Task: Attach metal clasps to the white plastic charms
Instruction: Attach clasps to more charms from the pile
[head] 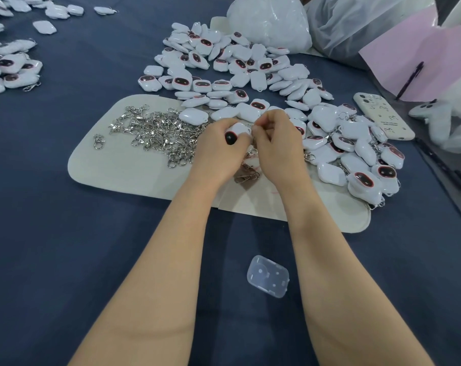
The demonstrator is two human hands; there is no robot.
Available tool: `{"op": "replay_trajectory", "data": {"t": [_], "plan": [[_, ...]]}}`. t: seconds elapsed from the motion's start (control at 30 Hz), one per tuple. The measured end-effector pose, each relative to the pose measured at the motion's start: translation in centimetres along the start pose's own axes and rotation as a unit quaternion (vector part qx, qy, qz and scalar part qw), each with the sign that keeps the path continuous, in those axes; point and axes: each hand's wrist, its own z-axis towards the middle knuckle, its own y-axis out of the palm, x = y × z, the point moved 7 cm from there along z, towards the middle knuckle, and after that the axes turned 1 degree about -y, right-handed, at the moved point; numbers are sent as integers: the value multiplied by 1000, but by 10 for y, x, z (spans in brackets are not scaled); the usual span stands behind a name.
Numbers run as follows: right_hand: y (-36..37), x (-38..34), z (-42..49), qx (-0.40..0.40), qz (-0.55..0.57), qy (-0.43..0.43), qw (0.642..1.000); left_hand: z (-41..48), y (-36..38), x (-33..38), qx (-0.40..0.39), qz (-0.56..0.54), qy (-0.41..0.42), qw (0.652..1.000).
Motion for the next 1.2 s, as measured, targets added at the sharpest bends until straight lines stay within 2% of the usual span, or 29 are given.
{"op": "replay_trajectory", "data": {"t": [0.4, 0.8, 1.0, 1.2], "plan": [[3, -1, -2, 1, -20, -14, 1000, 0, -1, -3, 4, -14, -12, 1000], [13, -4, -3, -60, -71, -33, 995, 1, -2, -10, -2, -19, -42, 999], [10, -17, -6, -42, -29, -59, 997, 3, -5, -19, 24, -151, -106, 982], [7, -11, -5, -5, 79, -18, 997, 1, 5, -26, -6, -367, -215, 905]]}}
